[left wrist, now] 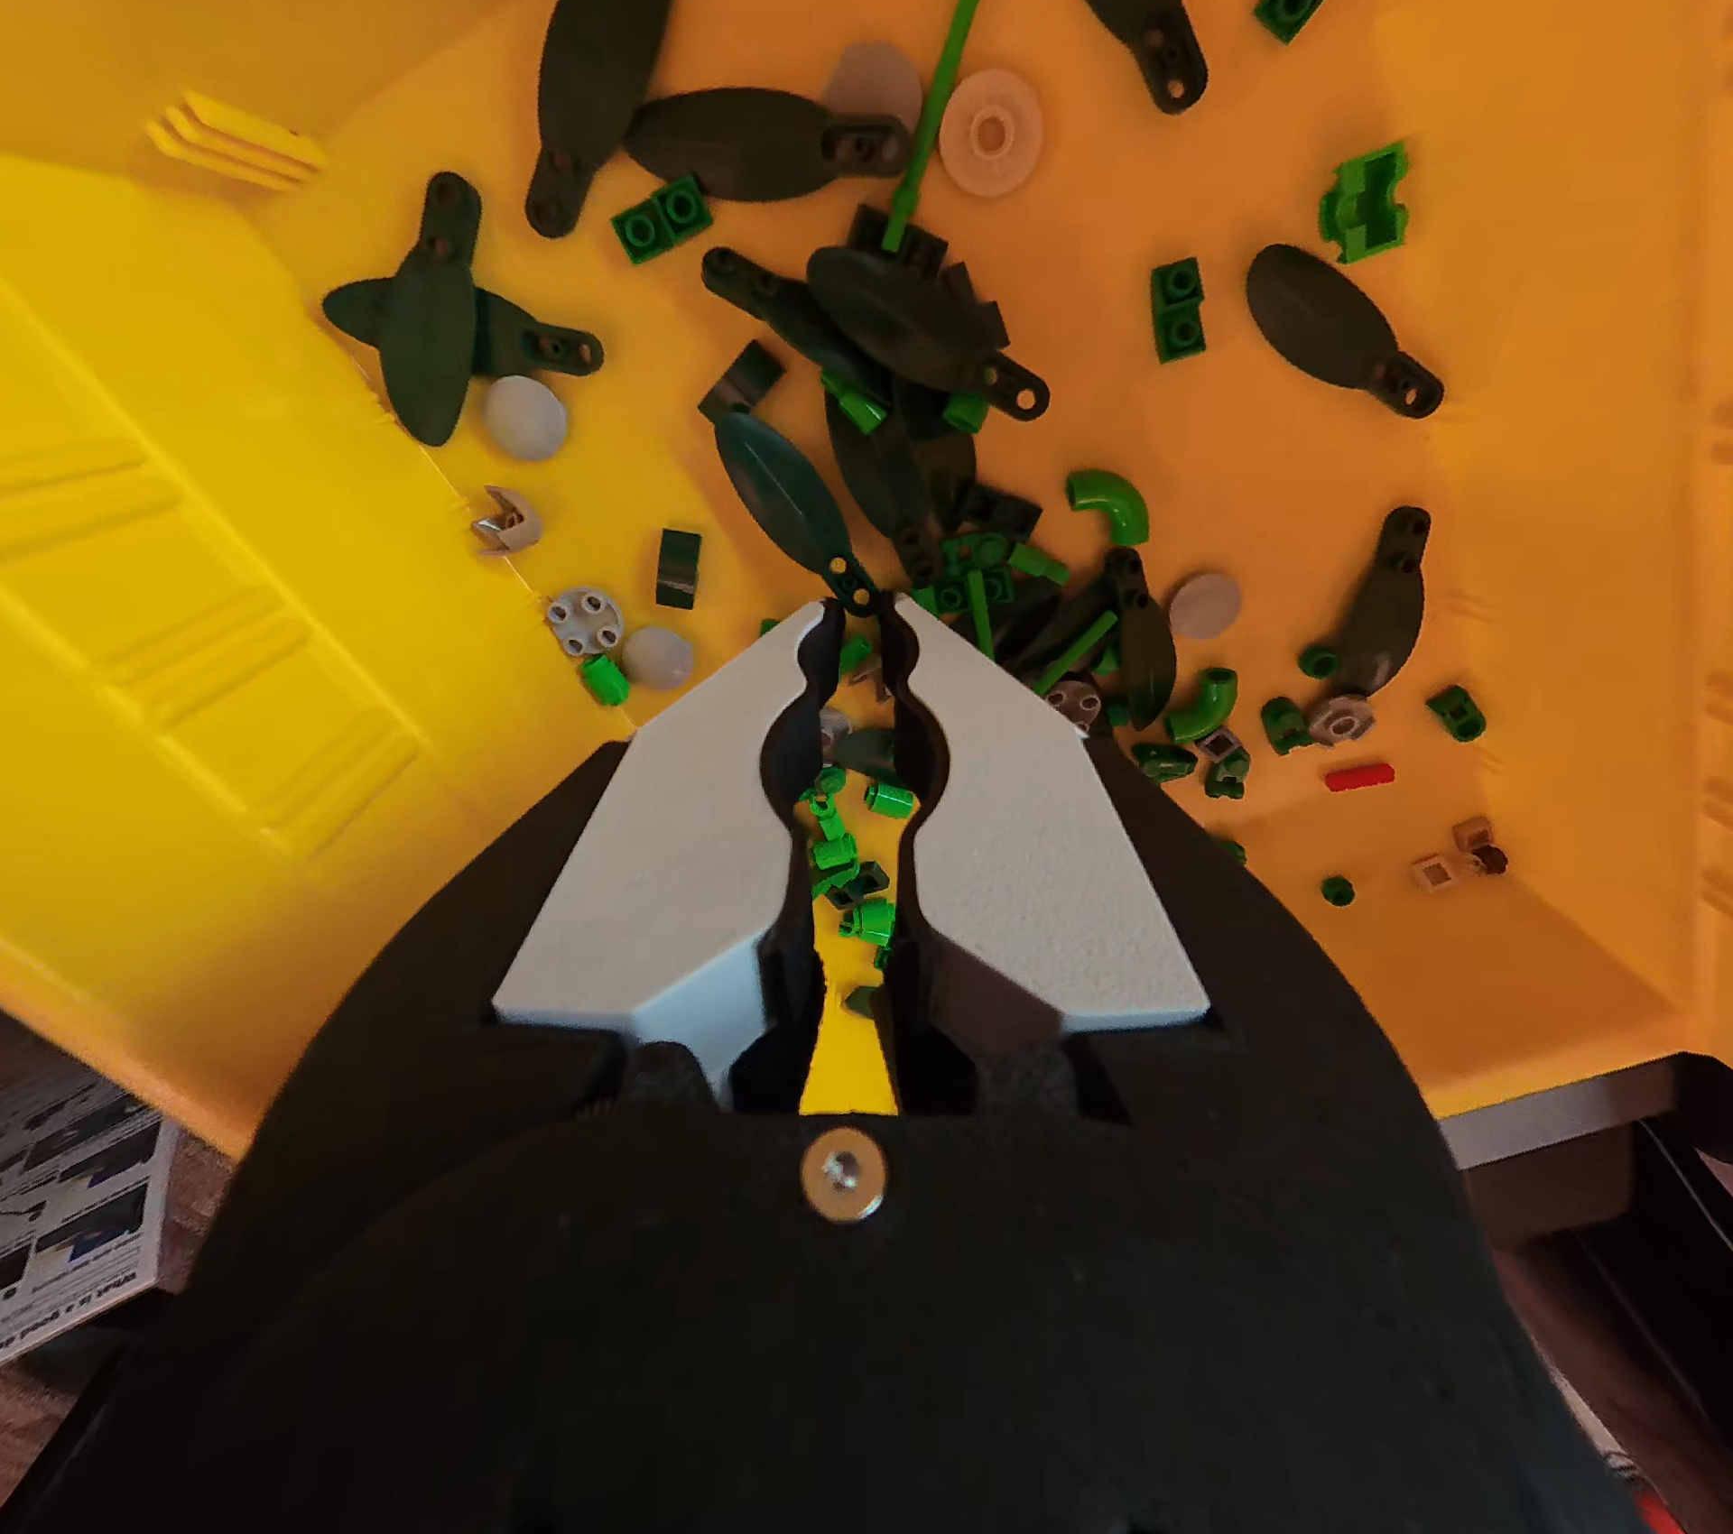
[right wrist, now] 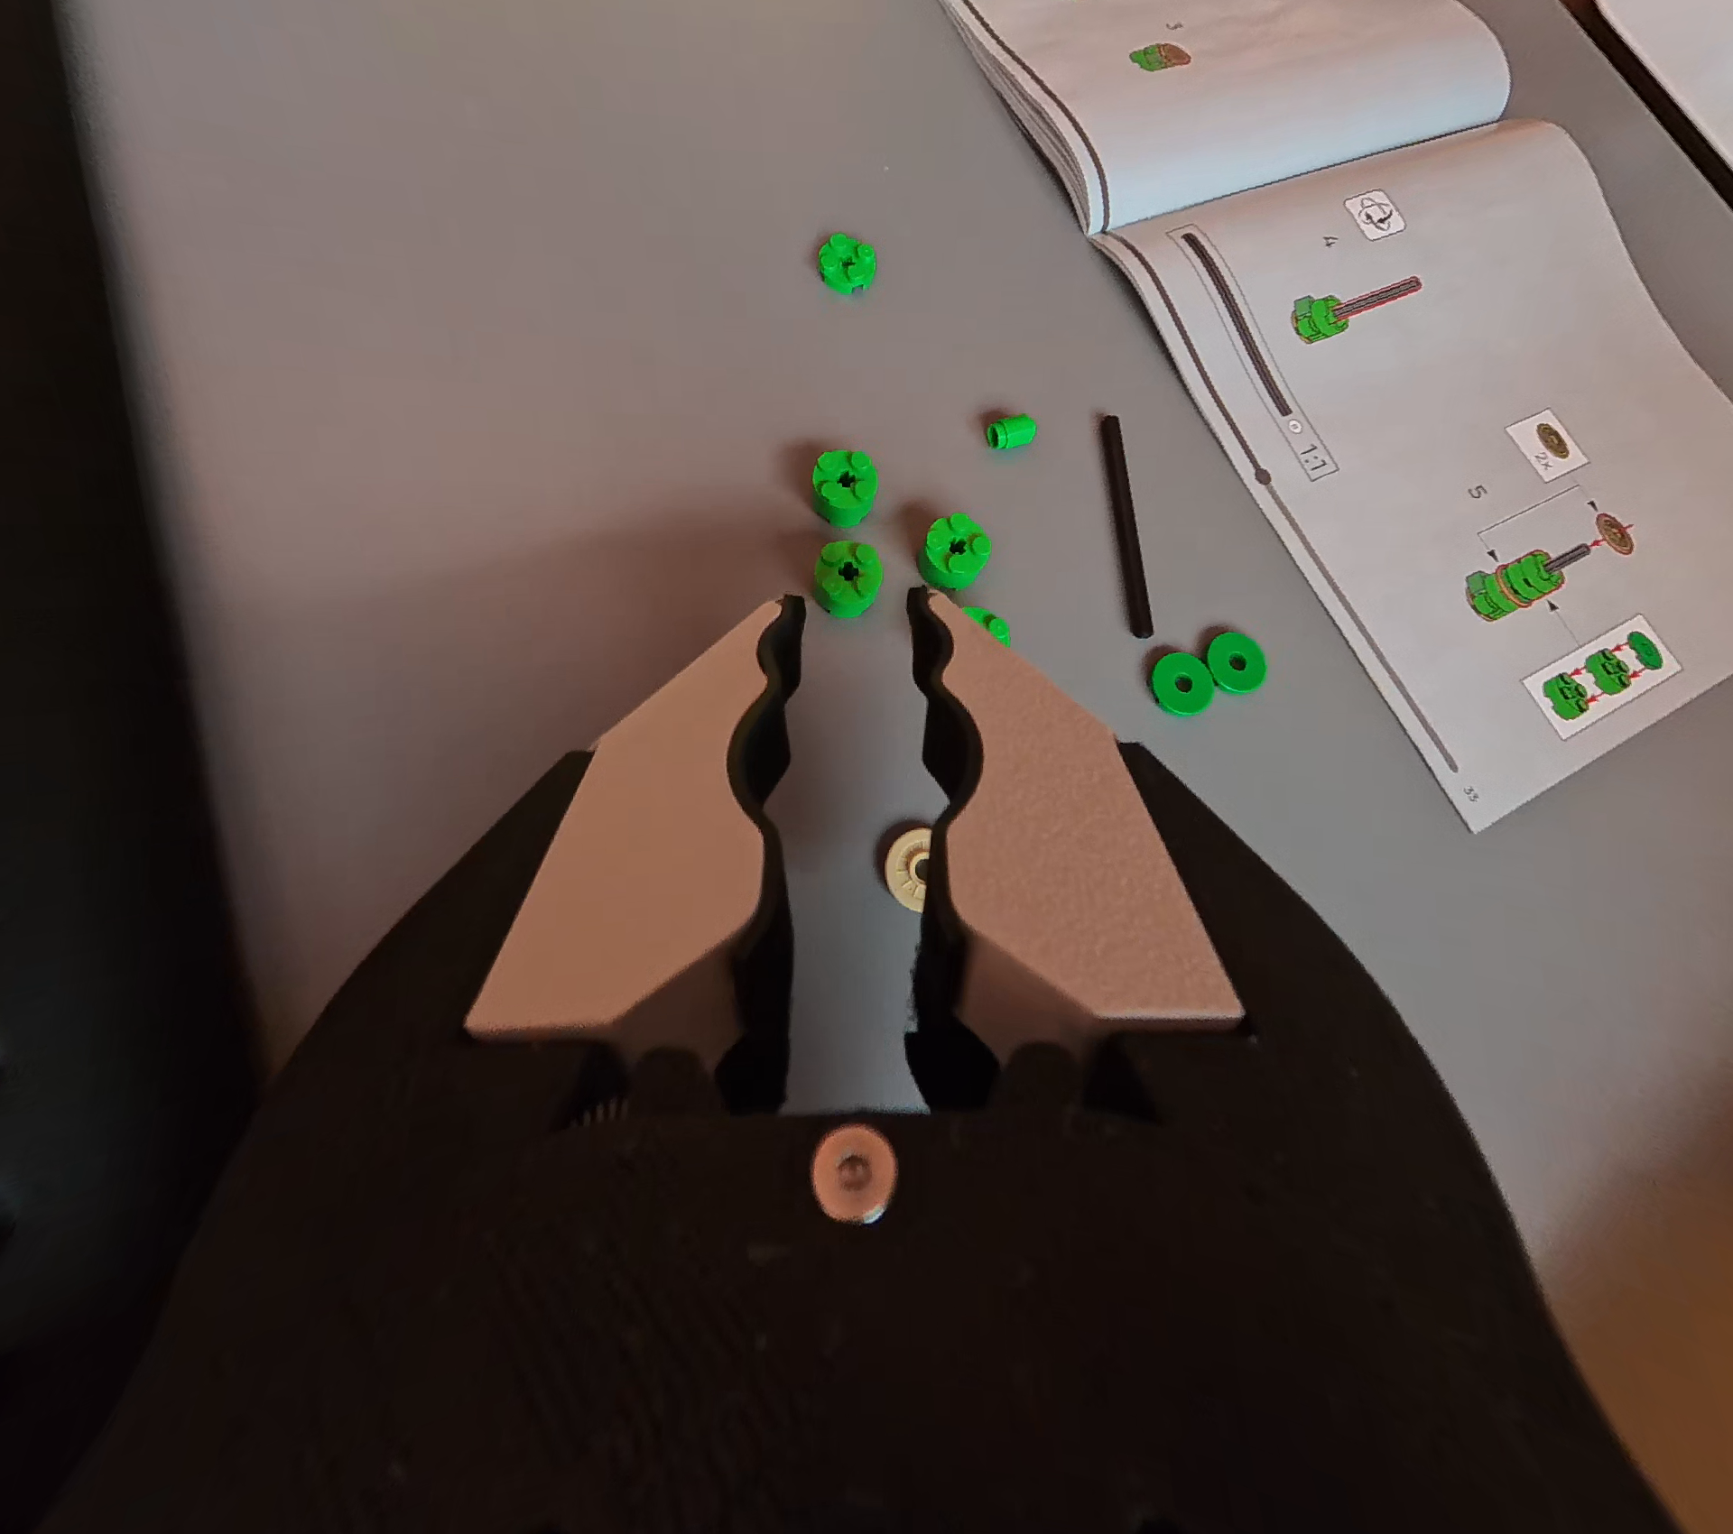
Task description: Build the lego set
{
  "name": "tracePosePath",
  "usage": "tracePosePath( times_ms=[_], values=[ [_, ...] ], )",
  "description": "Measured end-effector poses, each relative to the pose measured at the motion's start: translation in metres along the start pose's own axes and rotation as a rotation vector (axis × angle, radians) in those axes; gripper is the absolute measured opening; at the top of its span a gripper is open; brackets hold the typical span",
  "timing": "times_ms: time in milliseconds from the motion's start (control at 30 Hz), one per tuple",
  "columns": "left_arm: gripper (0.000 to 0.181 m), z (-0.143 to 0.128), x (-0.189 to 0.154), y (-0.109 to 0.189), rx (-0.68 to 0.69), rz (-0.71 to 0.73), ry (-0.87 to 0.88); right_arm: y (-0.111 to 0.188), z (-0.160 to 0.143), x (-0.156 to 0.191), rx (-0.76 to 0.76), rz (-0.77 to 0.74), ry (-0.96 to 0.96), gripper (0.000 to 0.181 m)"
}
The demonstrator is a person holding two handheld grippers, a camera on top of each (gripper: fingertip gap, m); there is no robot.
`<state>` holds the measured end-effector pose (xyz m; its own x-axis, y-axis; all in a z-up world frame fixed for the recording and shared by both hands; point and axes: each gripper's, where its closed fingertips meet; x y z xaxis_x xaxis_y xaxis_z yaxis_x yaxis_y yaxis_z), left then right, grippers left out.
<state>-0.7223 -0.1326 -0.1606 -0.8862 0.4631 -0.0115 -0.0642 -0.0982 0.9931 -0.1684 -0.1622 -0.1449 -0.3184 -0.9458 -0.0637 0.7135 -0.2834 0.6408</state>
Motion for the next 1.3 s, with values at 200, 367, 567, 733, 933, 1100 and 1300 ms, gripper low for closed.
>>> tracePosePath(
  times_ms=[200,367,567,733,933,1100,1300],
  values=[
    [0.006,-0.001,0.0,-0.003,-0.006,-0.016,0.015,0.0,-0.002,0.0,0.004,0.004,-0.002,0.023],
    [0.016,0.004,0.009,0.009,-0.052,0.037,0.034,0.0,-0.002,0.0,0.004,0.003,-0.004,0.023],
    [0.041,0.057,-0.025,0.043,-0.289,0.026,-0.305,-0.002,-0.001,0.001,0.007,0.013,-0.007,0.023],
    [0.034,0.069,-0.031,0.026,-0.198,0.193,-0.741,-0.003,0.0,0.003,0.011,0.011,0.005,0.023],
    [0.035,0.072,-0.024,0.009,-0.072,0.156,-0.831,0.001,-0.002,0.001,0.006,-0.008,-0.004,0.023],
    [0.024,0.08,-0.028,0.006,-0.095,0.143,-0.886,0.001,-0.003,-0.003,0.008,-0.008,-0.014,0.023],
    [0.013,0.082,-0.024,0.001,-0.082,0.132,-0.902,0.001,-0.006,-0.003,0.017,-0.001,-0.023,0.023]
  ],
)
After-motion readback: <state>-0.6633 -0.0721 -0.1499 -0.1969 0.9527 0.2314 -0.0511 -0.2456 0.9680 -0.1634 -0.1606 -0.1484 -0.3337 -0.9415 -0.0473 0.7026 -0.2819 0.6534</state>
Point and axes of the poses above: each gripper's, where its closed fingertips meet, y back along the fingers, z out of its top, x = y × z across the jaws, and after that the axes turned 5 degrees about -y, right-handed
